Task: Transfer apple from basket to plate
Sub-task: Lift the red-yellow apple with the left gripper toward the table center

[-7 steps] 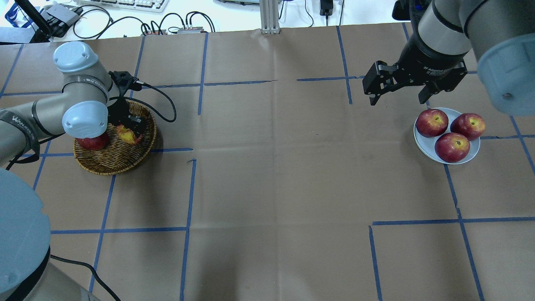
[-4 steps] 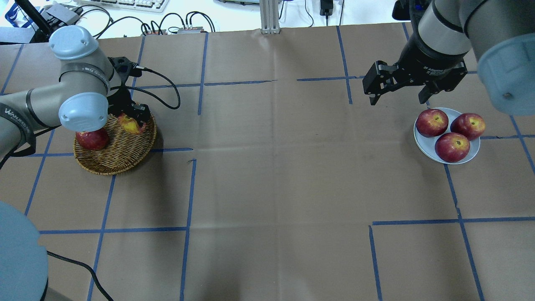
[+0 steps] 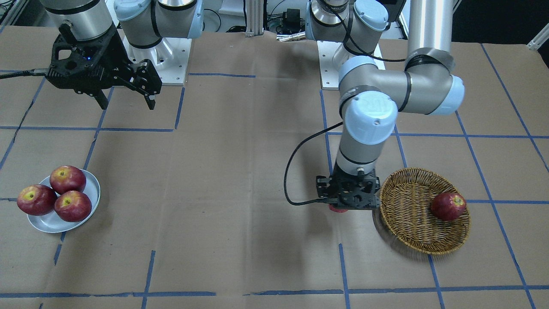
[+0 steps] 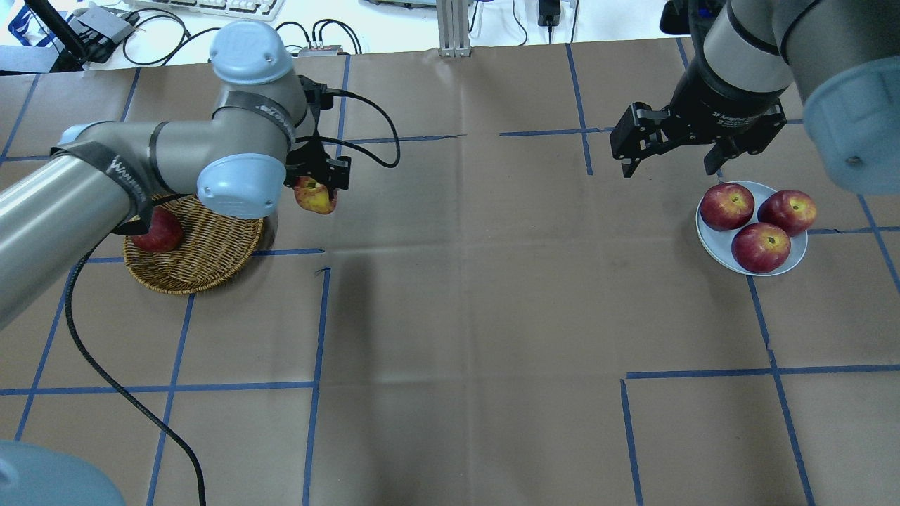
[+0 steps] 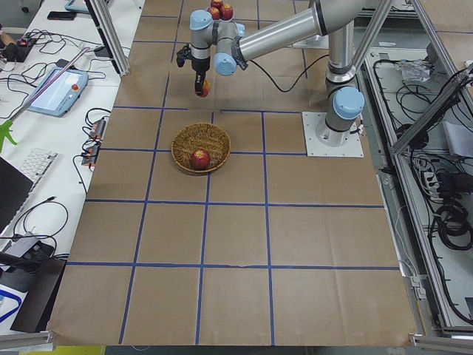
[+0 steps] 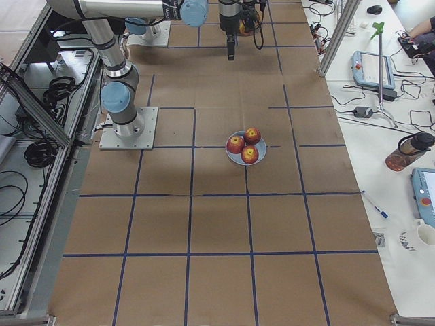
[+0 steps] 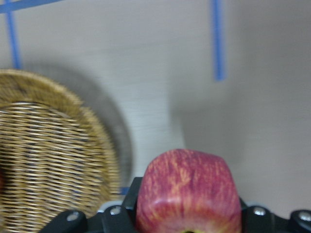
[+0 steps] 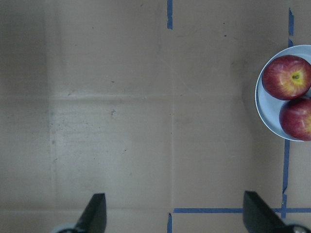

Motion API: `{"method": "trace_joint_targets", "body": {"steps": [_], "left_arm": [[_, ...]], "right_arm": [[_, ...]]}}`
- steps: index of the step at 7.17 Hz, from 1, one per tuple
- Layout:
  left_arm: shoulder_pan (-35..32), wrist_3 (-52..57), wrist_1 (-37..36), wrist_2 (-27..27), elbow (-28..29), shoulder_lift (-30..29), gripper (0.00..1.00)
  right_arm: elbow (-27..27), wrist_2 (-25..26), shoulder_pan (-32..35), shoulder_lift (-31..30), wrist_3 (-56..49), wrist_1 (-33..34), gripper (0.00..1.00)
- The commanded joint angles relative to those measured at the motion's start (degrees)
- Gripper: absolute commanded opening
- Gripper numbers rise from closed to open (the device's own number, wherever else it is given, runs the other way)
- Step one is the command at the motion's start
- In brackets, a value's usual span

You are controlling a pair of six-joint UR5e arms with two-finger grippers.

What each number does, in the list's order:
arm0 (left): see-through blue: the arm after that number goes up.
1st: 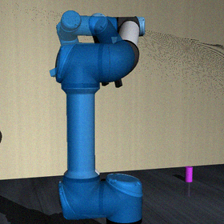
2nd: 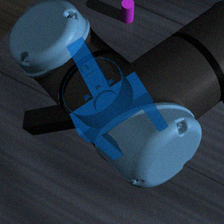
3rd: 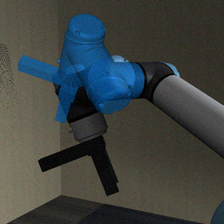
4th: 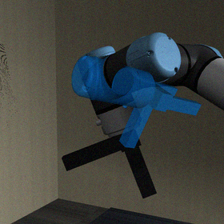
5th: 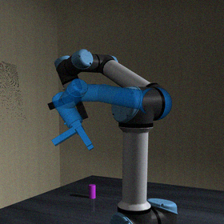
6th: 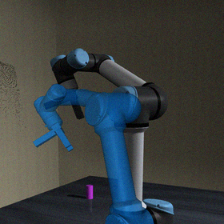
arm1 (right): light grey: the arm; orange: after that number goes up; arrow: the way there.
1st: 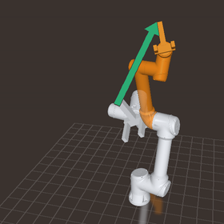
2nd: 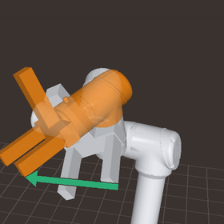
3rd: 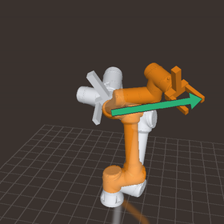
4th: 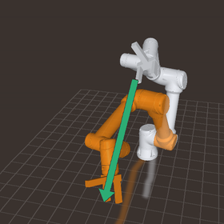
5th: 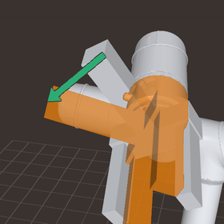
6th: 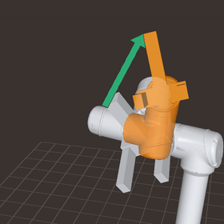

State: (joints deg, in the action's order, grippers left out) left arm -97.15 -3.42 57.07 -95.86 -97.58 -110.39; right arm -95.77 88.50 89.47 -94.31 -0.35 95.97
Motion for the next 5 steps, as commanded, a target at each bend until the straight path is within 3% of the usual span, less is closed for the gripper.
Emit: {"method": "trace_joint_targets", "body": {"steps": [1,3,5], "left_arm": [[-10.64,-14.27,0.58,0.5,4.84,-5.07,0.46],[-16.99,-19.16,0.06,0.59,9.58,-12.45,0.46],[-17.81,-19.16,-0.38,2.86,8.74,-14.07,0.46]], "right_arm": [[-0.03,0.09,0.0,0.0,0.0,0.0,1.0],[-0.12,0.0,0.0,0.0,0.0,-0.09,1.0],[-0.12,0.0,0.0,0.0,0.0,-0.09,1.0]]}}
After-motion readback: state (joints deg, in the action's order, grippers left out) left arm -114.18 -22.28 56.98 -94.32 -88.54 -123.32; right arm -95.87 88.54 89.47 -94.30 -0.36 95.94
